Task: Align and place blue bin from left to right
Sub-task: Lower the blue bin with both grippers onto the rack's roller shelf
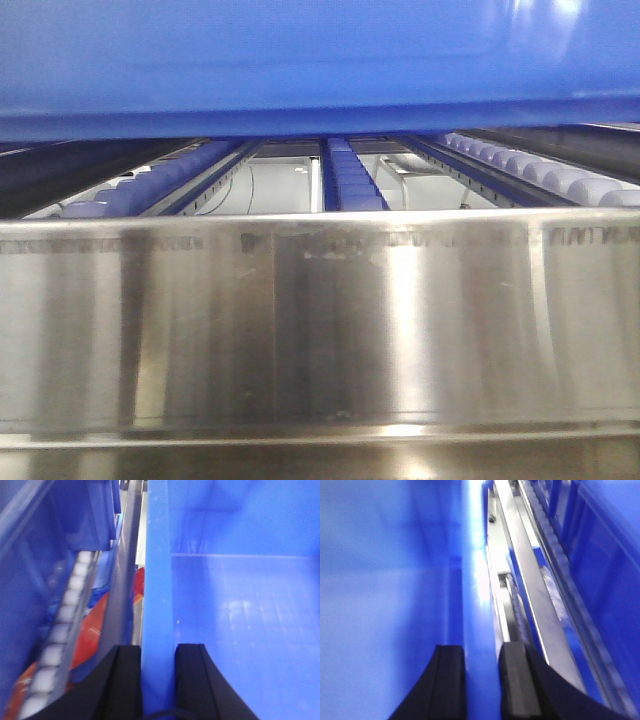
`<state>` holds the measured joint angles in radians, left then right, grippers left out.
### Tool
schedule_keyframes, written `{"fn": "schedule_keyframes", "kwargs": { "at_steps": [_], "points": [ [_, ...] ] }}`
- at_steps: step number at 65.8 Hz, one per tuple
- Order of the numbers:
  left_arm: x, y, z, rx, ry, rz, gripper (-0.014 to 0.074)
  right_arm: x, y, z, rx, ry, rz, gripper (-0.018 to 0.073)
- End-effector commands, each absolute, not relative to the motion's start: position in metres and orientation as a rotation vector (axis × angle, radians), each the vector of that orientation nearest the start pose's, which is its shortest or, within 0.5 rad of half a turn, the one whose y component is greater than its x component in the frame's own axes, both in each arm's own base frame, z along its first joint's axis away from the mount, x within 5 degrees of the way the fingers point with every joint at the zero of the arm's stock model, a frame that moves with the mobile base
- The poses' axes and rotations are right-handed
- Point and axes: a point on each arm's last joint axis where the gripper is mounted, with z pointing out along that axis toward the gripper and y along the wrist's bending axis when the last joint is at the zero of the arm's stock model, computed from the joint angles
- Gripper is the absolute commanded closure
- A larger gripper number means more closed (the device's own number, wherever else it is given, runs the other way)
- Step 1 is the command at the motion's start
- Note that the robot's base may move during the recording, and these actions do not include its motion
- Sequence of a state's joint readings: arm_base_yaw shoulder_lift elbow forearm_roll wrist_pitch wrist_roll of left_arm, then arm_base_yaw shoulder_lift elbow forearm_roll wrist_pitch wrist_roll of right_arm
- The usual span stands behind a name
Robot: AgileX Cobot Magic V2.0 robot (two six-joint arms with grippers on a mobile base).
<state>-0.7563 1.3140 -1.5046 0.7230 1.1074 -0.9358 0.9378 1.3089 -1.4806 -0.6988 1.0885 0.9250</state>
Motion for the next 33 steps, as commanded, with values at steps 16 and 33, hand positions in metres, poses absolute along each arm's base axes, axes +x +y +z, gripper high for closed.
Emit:
{"fn": "schedule_keyframes", "kwargs": {
  "at_steps": [16, 33],
  "points": [
    [0.273, -0.158, 0.43, -0.069, 2.118, -0.301, 0.0707, 0.236, 0.2, 0.433, -0.132, 2.037, 0.289, 0.0638],
    [0.289, -0.159, 0.414, -0.089, 2.162, -0.263, 0.0707, 0.25, 0.213, 0.411, -0.149, 2.099, 0.229, 0.0638]
  ]
}}
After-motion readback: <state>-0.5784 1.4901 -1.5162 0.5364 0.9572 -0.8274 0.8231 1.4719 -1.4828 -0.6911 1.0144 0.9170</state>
